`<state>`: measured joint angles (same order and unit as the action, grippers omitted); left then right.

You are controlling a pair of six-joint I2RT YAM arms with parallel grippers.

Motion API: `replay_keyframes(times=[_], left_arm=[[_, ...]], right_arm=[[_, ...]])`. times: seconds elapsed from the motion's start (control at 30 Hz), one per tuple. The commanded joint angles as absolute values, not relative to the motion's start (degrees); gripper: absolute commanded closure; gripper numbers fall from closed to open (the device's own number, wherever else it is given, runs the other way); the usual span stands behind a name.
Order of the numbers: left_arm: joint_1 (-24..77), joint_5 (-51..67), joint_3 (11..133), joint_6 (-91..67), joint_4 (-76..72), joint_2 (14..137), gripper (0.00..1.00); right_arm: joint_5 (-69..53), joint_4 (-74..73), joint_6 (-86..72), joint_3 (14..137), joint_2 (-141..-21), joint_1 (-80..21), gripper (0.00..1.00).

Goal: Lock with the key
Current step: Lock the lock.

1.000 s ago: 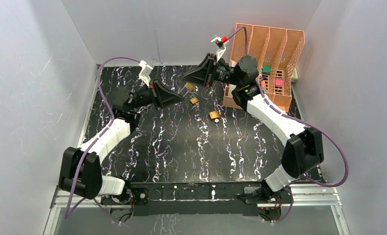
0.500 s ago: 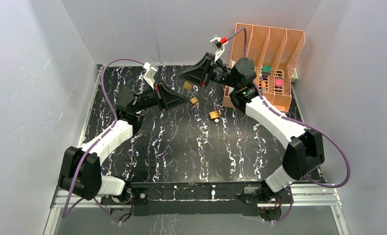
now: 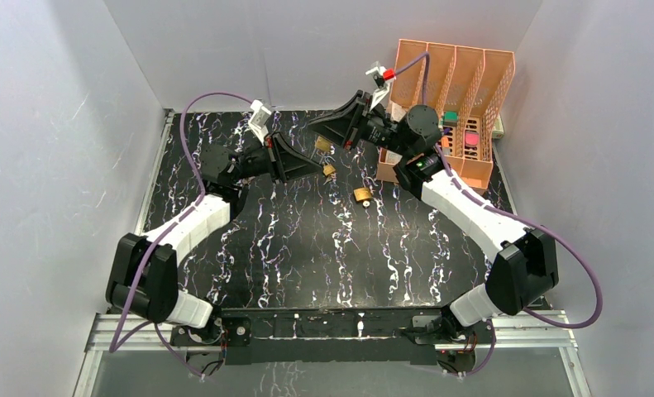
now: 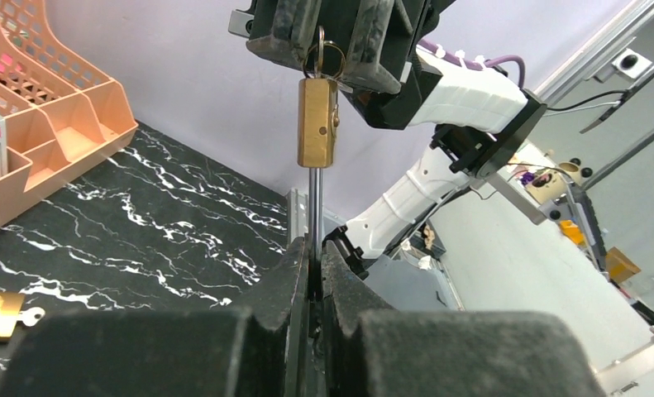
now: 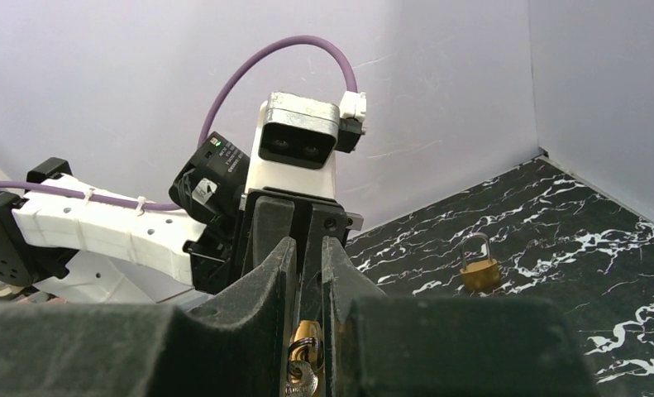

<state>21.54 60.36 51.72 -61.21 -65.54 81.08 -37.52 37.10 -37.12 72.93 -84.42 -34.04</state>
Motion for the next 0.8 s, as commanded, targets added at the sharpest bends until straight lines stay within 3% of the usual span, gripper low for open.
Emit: replay_keyframes(times=[0.0,0.4,0.77], left_arm=[[21.36,54.87,57.24,-67.28,-78.56,80.75,1.0],[20.92,54.66,61.9,-76.28,-88.68,84.59,1.0],[17.93,57.41,63.44,-76.18,-87.43,85.78,1.0]], right_arm=[[-41.42,34.0,-34.76,70.86,-85.22,-37.94,1.0],[-38.8,31.97,-30.32,66.73,-84.68,-42.68,1.0],[-36.59,26.79,-27.49,66.33,-82.24,-44.0,1.0]])
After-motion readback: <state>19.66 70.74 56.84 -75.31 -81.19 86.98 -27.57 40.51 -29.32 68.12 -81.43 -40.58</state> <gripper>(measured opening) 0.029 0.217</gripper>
